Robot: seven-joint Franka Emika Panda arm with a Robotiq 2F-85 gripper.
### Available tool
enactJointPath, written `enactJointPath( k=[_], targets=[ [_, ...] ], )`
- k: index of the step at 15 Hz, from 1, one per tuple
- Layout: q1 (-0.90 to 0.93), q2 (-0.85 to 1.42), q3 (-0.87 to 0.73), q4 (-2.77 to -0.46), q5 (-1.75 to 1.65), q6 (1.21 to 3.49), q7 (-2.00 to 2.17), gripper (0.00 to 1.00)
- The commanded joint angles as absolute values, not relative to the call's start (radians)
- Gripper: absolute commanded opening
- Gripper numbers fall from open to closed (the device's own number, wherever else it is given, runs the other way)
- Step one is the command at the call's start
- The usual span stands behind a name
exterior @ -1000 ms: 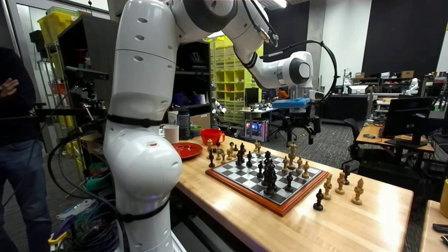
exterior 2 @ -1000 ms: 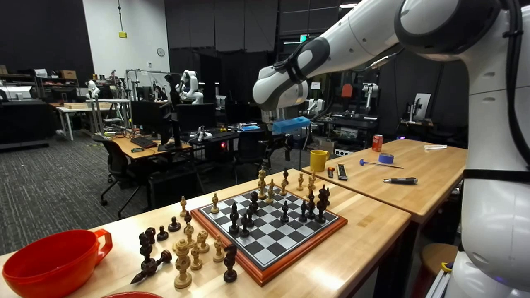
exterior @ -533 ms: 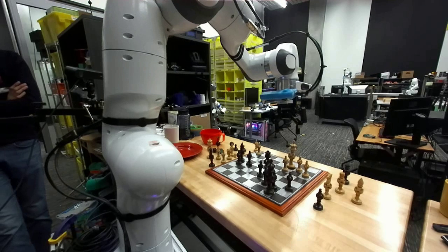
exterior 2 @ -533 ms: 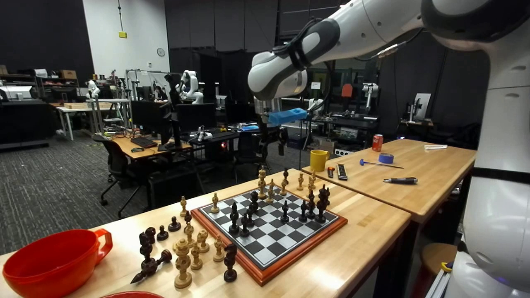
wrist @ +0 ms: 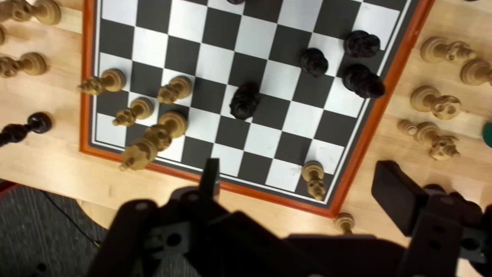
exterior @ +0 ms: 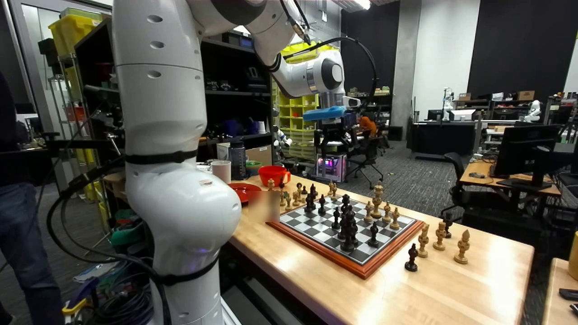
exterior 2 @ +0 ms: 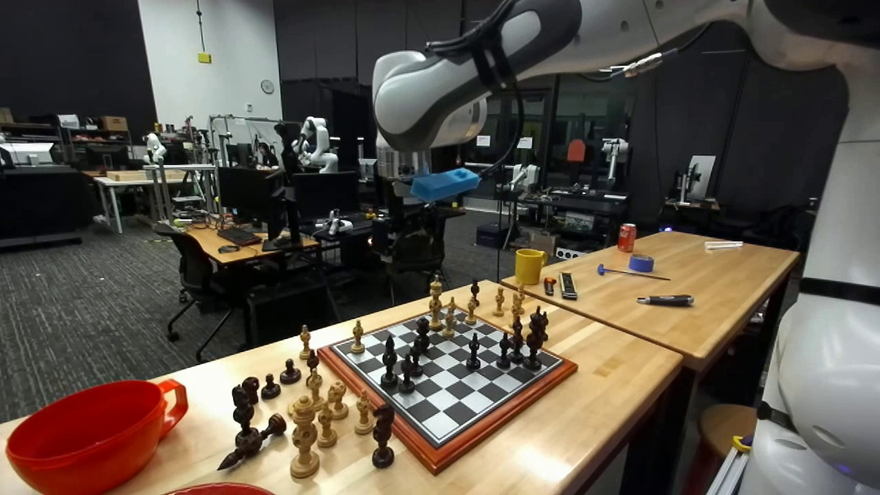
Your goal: Move the beige piece on the left backwards
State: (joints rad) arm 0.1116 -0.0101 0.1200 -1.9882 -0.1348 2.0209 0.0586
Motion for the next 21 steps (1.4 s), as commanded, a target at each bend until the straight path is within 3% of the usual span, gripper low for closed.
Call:
enactJointPath(
  k=[1, 7, 21],
  targets=[
    [0.122, -0.005, 0.128, -1.984, -0.135, 2.031, 0.07, 1.0],
    [0.129, 0.008, 0.133, -1.975, -0.135, 2.04, 0.081, 1.0],
    [0.159, 0.301, 0.15, -1.709, -0.116, 2.009, -0.015, 1.0]
  ],
)
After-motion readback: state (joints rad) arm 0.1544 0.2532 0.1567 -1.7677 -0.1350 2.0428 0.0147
